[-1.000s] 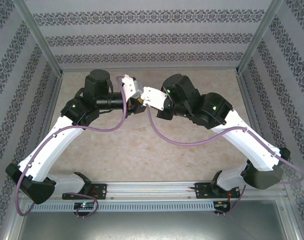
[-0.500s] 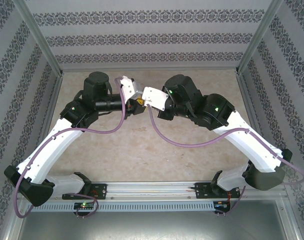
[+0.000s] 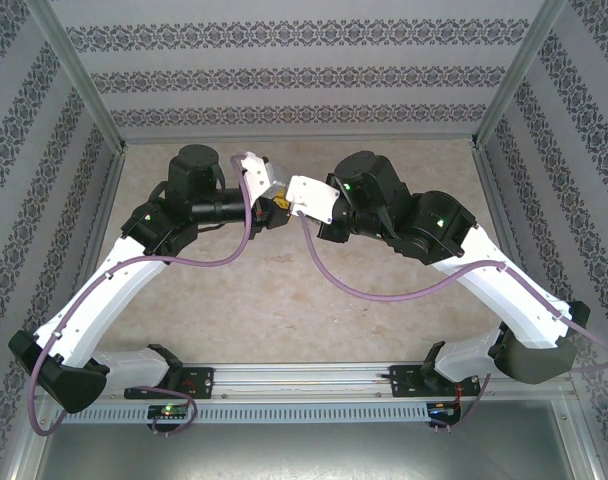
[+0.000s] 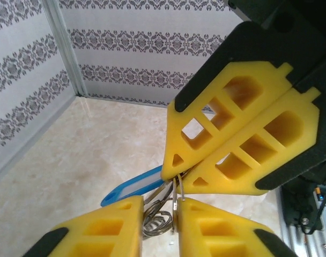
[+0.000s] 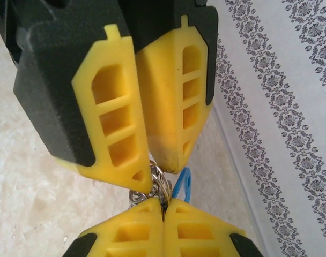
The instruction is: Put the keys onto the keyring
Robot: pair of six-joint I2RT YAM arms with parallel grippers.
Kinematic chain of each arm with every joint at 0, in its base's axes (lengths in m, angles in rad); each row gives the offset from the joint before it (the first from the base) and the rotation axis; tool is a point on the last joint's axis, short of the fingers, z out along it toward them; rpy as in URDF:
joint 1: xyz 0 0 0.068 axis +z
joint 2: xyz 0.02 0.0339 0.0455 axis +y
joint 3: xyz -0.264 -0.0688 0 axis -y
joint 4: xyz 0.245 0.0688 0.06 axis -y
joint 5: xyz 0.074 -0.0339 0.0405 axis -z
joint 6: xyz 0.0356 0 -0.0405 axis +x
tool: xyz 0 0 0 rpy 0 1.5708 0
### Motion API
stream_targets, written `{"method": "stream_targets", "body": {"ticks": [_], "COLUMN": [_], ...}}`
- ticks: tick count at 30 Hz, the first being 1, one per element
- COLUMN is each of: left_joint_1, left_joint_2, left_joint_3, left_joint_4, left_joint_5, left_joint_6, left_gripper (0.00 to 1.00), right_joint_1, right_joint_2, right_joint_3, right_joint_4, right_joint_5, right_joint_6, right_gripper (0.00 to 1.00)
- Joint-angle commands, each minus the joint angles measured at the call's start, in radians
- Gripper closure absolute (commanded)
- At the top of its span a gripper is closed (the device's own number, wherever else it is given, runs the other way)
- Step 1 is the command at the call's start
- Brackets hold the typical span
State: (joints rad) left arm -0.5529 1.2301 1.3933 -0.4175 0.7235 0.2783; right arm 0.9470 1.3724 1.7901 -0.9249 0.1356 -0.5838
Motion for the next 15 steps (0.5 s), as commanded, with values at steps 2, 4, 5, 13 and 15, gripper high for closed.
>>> {"method": "stream_targets", "body": {"ticks": [2, 4, 5, 13, 15], "left_joint_1": [-0.023, -0.028, -0.028, -0.027, -0.027], "left_joint_2": [-0.003, -0.001, -0.002, -0.034, -0.038], "left_joint_3": [-0.008, -0.009, -0.012, -0.039, -0.032], "left_joint_4": [0.052, 0.057, 0.067, 0.159, 0.153], "left_joint_5": [0.014, 0.020, 0.024, 0.043, 0.053], "left_joint_6": [-0.023, -0.028, -0.035, -0.084, -0.072], "left_gripper": [0.90, 1.00, 1.00, 1.00, 1.00], "right_joint_1": [0.016, 0.016, 0.018, 0.017, 0.007], "right_joint_2": [-0.015, -0.009, -0.007, -0.049, -0.068], "right_joint_3": [-0.003, 0.004, 0.006, -0.027, -0.034], "right_joint_4": [0.039, 0.033, 0.031, 0.085, 0.097], "right_joint_5": [0.005, 0.010, 0.011, -0.002, -0.024], "right_joint_6": [-0.019, -0.019, -0.018, 0.032, 0.063], "right_gripper": [1.00, 1.00, 1.00, 0.69, 0.63]}}
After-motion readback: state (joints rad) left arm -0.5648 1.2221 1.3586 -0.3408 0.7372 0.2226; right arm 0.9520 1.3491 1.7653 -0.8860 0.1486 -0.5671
